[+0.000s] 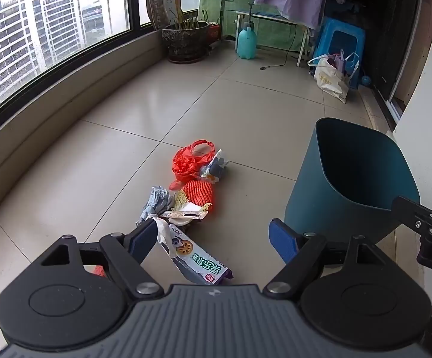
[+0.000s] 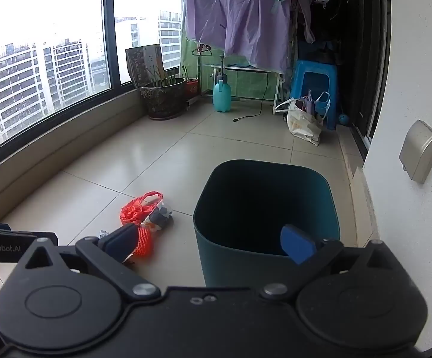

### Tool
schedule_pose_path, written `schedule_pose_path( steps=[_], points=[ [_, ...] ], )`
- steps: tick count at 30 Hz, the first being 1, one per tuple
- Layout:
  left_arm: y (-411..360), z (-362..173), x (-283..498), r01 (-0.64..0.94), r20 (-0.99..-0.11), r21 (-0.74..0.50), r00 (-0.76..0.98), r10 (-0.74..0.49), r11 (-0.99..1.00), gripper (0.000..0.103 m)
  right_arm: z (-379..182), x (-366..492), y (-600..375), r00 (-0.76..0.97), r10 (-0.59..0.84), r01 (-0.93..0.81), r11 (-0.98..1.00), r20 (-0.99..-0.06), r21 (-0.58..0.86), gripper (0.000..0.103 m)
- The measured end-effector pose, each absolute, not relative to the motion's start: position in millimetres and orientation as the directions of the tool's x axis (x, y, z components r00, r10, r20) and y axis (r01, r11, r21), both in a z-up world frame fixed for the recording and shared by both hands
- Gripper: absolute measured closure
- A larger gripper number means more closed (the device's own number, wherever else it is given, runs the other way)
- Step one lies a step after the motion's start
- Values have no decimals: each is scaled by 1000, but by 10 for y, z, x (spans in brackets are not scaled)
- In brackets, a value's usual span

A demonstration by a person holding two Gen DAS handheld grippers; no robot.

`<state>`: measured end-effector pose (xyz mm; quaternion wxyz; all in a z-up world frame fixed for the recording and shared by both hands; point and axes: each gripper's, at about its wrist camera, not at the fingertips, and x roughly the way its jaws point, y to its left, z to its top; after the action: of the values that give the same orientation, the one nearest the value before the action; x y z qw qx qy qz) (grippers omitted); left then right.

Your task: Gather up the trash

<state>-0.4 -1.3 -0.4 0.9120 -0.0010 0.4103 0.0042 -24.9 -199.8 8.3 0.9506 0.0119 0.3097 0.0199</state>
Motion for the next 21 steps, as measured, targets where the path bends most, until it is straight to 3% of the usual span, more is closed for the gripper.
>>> schedule_pose_path(
  steps=[1,21],
  points=[
    [15,2,-6,-7,-746,-36,665,-22,999,21,83,-245,-2004,803,53,-33,998,-593,44,1],
    [-14,31,-29,-21,-724,30,689,36,999,21,71,-250,-1940,802,60,-58,998,-594,24,3]
  ],
)
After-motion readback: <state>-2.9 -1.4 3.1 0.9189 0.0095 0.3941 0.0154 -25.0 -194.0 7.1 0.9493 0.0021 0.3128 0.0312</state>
